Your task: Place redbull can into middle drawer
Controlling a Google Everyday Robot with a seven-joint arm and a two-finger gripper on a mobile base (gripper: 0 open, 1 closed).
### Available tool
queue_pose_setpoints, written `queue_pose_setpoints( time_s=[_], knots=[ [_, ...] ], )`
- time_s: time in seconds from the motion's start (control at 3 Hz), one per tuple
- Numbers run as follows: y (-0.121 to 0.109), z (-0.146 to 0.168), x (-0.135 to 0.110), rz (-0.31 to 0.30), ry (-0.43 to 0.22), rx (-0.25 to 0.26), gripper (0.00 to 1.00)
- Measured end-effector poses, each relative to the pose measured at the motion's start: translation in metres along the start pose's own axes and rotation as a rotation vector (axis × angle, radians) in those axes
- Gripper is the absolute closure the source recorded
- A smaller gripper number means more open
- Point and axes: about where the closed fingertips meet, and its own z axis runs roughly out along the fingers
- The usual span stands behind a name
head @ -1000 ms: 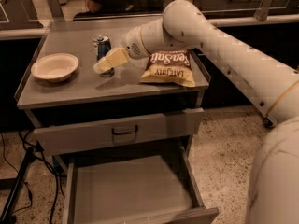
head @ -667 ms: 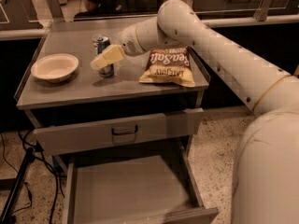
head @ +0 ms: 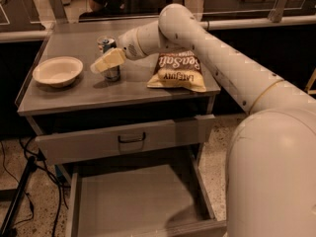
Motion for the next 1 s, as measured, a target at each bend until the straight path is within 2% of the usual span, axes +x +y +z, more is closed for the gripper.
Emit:
queue_pose_setpoints(
  time_s=[0.33,1.0],
  knots=[
    [0.0,0.0002,0.0002,0.0,0.0,0.0,0.27],
    [0.0,0.0003,0.0002,0.0,0.0,0.0,0.73]
  ],
)
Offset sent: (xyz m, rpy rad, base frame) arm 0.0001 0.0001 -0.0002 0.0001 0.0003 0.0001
